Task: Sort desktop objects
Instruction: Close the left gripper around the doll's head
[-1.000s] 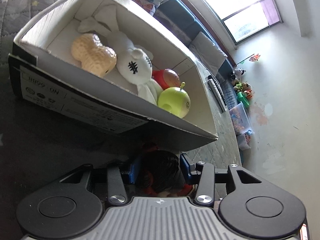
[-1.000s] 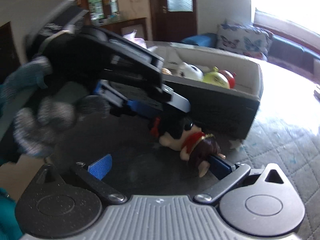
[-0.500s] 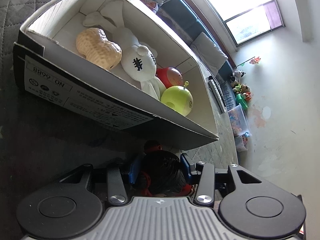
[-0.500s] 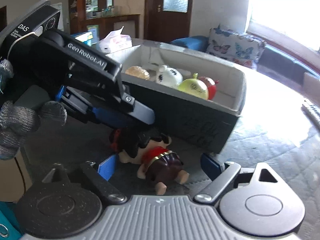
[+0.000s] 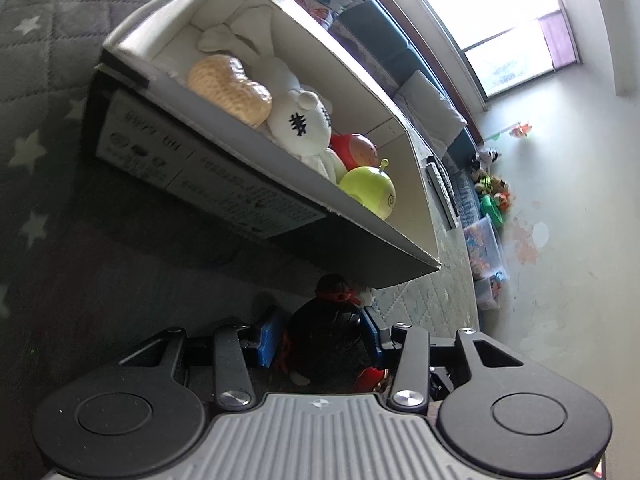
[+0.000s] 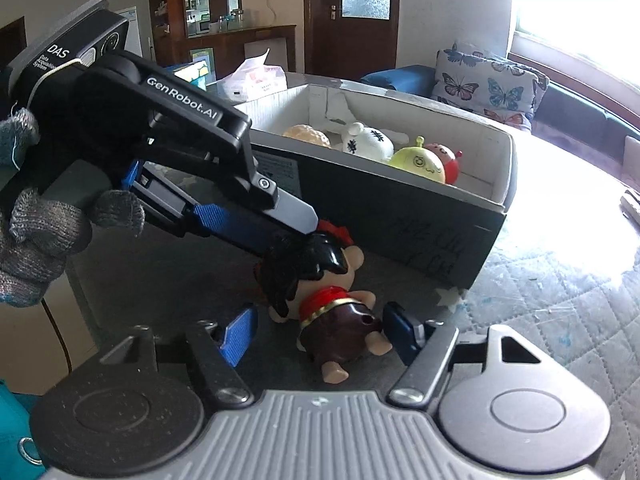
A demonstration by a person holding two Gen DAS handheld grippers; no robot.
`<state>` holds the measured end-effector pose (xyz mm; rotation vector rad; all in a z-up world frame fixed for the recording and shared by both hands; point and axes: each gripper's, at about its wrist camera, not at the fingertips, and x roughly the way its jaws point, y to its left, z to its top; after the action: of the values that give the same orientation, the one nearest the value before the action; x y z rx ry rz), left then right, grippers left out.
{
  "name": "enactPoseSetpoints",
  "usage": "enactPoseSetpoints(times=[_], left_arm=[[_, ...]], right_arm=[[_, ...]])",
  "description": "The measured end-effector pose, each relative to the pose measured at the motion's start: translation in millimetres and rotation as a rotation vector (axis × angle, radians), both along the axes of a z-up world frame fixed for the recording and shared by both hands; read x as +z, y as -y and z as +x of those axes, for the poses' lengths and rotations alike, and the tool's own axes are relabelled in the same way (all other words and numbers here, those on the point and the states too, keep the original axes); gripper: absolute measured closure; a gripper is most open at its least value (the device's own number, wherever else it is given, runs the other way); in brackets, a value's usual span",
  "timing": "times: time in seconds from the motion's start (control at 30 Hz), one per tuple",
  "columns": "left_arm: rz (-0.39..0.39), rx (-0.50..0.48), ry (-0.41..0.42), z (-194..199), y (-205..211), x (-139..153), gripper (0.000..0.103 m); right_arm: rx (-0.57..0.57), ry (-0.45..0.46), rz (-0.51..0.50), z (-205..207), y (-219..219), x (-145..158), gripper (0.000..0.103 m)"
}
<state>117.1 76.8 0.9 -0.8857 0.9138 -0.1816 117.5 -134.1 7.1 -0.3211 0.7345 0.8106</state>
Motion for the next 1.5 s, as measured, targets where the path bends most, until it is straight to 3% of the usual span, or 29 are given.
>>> enactPoseSetpoints(times=[0.2, 0.3, 0.5, 0.93, 1.1, 1.2, 1.3, 1.5], left_arm=[[-0.028, 0.024, -0.011, -8, 2, -2, 0.057], [-0.043, 0.017, -0.020, -9, 6, -2, 0.057], [-0.006, 0.027, -0.005, -15, 16, -3, 0.057], [-0.084, 0.021, -0.041, 2, 18, -18, 0.050], [-0.042, 0.026, -0.034, 6, 28, -13, 0.050], [-0.075, 0.019, -0.033, 9, 28, -18, 0.049], [-0.058, -0.015, -0.012, 11, 28, -17, 0.048], [-0.056, -0.030, -0.008, 11, 28, -16, 0.049]], right_arm=[[0.031, -0.020, -0.015, -10, -5, -5, 0.032], [0.030, -0.041, -0.013, -13, -6, -8, 0.040], [0.008, -0.057, 0.001, -10, -3, -9, 0.046], [-0.053, -0.110, 0.060, 2, 10, -13, 0.050], [-0.064, -0.110, 0.066, 1, 15, -14, 0.052], [-0.063, -0.113, 0.074, 1, 15, -14, 0.053], [-0.070, -0.115, 0.079, 3, 16, -14, 0.058], [-0.088, -0.122, 0.095, 2, 17, -14, 0.059]])
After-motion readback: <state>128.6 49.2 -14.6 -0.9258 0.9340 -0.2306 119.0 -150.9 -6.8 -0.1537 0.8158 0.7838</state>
